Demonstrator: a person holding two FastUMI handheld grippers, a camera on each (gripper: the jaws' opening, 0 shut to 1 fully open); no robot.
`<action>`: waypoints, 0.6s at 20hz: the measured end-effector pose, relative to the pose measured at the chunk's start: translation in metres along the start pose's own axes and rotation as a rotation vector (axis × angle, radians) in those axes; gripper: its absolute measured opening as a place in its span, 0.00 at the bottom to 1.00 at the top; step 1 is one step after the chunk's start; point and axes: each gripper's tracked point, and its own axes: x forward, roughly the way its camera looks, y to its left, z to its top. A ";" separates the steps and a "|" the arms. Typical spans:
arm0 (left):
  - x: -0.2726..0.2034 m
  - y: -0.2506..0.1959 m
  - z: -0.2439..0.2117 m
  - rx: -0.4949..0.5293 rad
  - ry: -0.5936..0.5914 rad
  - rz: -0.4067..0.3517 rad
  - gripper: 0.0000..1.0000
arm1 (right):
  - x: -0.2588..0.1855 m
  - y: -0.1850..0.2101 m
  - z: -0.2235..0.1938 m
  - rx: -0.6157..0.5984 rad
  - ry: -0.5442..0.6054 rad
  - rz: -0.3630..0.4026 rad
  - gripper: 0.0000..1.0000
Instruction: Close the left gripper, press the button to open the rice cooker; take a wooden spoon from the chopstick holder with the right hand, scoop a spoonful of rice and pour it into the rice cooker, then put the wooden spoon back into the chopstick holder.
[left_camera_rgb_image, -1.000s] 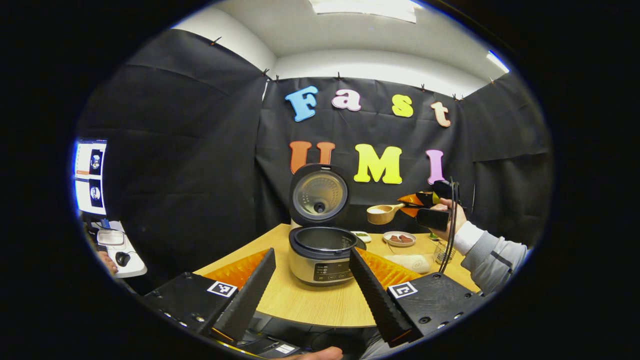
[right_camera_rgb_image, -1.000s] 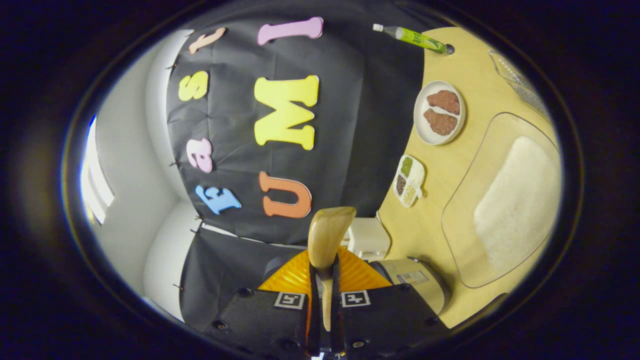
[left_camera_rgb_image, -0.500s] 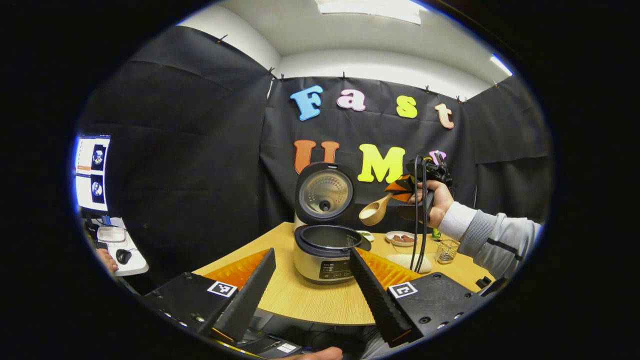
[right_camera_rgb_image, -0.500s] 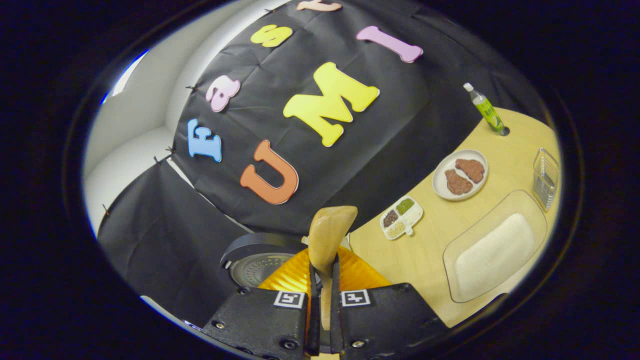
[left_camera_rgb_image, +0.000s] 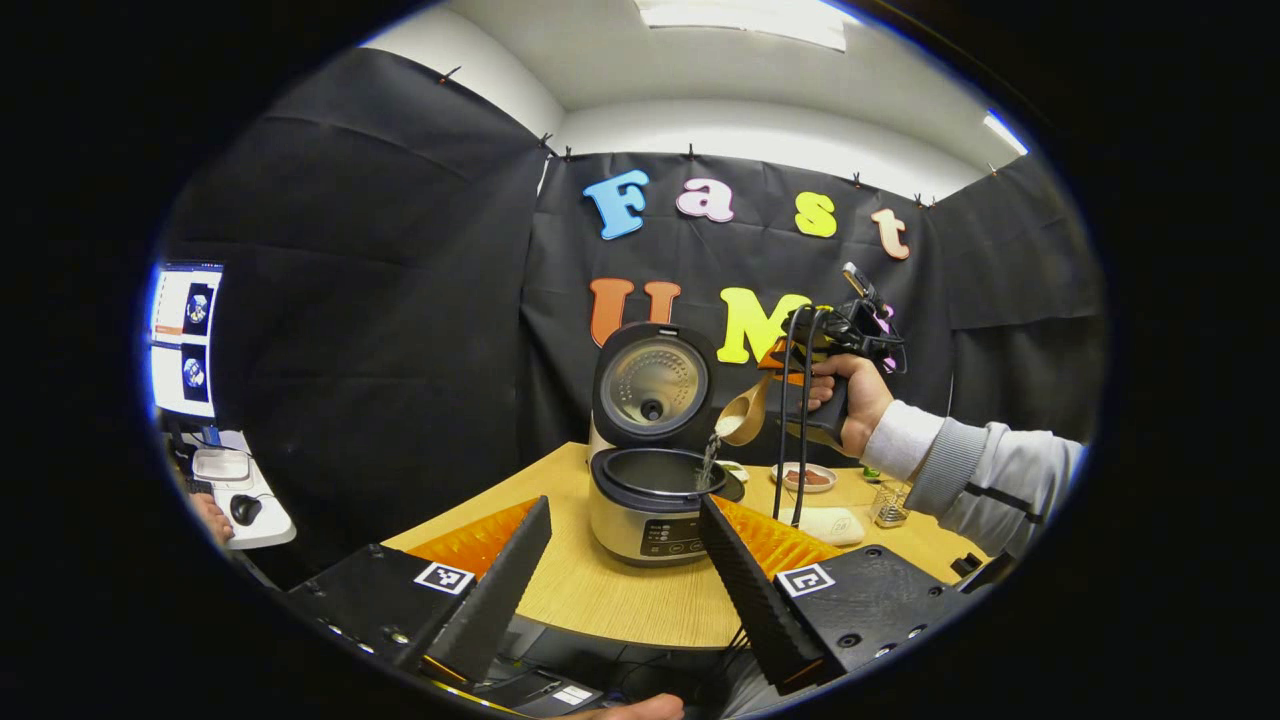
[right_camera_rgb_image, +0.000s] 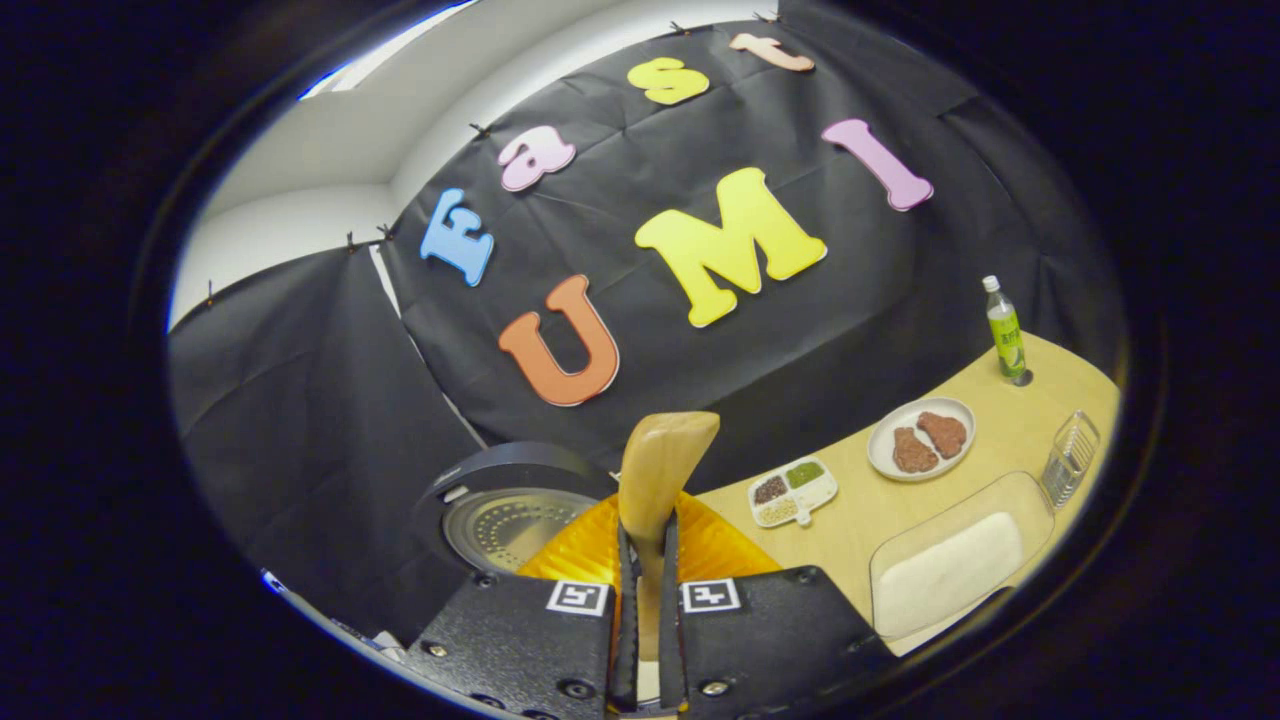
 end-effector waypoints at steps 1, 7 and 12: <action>0.000 0.000 -0.001 0.001 0.004 -0.004 0.95 | 0.001 0.003 -0.002 -0.016 0.001 0.009 0.13; -0.002 0.002 -0.001 -0.001 0.008 -0.009 0.95 | 0.001 0.019 -0.026 -0.311 -0.014 0.036 0.13; -0.001 -0.002 -0.002 -0.002 0.012 -0.021 0.95 | -0.012 0.048 -0.050 -0.636 -0.089 0.115 0.13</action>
